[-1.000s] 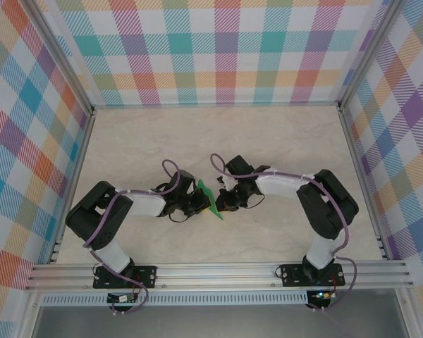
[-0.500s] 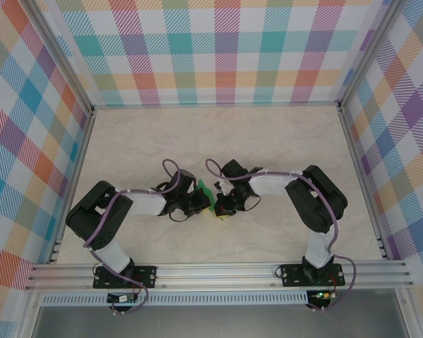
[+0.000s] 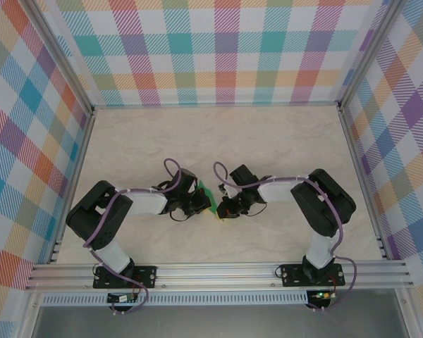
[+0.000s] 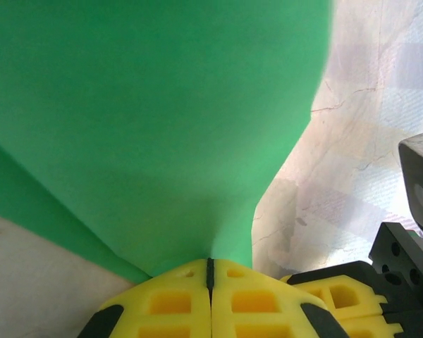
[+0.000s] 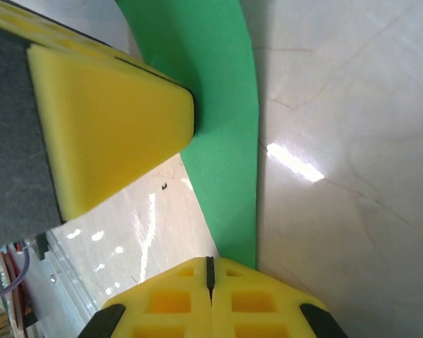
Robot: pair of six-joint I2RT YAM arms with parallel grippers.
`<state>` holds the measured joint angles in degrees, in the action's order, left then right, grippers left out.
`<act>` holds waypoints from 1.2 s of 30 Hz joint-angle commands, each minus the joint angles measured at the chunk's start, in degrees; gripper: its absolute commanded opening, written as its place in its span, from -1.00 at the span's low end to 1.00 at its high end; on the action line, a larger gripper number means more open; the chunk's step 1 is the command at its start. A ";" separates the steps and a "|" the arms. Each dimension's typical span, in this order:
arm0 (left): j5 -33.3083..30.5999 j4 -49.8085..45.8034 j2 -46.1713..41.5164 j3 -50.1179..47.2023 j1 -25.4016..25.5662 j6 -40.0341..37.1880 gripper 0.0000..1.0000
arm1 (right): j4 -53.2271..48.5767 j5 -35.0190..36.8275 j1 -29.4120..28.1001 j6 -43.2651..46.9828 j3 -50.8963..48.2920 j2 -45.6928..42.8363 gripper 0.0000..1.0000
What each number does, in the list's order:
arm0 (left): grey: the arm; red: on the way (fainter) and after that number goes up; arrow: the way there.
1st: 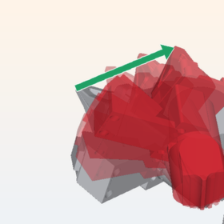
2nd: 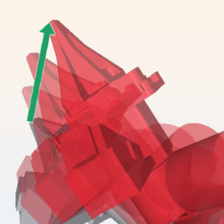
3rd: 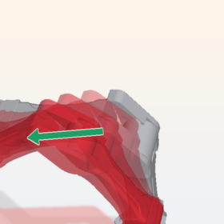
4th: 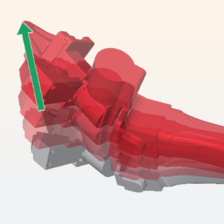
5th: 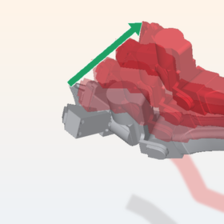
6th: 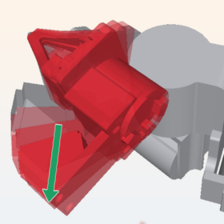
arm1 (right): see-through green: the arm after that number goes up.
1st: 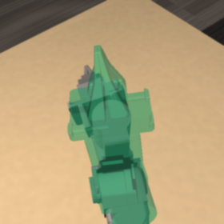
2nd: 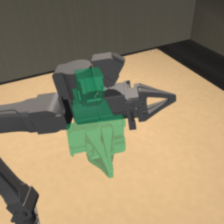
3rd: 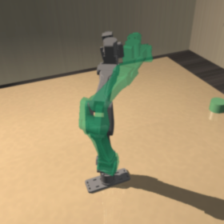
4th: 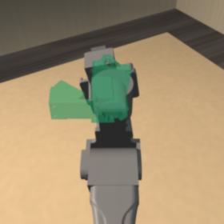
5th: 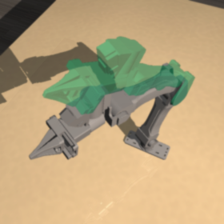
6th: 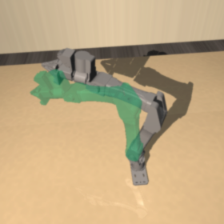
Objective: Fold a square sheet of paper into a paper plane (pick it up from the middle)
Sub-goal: Fold the wing for the fifth time at the center of the table.
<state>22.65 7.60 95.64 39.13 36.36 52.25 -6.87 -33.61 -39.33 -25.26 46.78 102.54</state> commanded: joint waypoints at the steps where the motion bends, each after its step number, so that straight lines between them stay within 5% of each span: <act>1: -6.26 -9.83 2.43 -1.53 0.09 -1.89 -0.90 | -5.09 -0.86 0.46 -0.44 -7.46 -0.41 -1.00; 11: -6.26 -9.70 2.36 -0.84 0.12 -2.40 -0.90 | -7.06 0.15 0.87 0.30 -2.79 -11.69 -1.00; 22: -5.63 -8.74 2.17 -0.12 0.12 -2.53 -0.90 | -5.21 2.27 0.86 0.37 7.32 0.33 -1.00; 36: -4.00 -8.89 -1.51 3.80 0.12 -6.38 -0.89 | -9.18 5.02 0.85 3.54 6.21 4.64 -1.00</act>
<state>21.47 1.98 95.59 42.06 36.71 48.45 -11.77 -30.87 -38.57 -23.88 53.43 105.34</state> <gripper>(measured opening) 0.059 0.045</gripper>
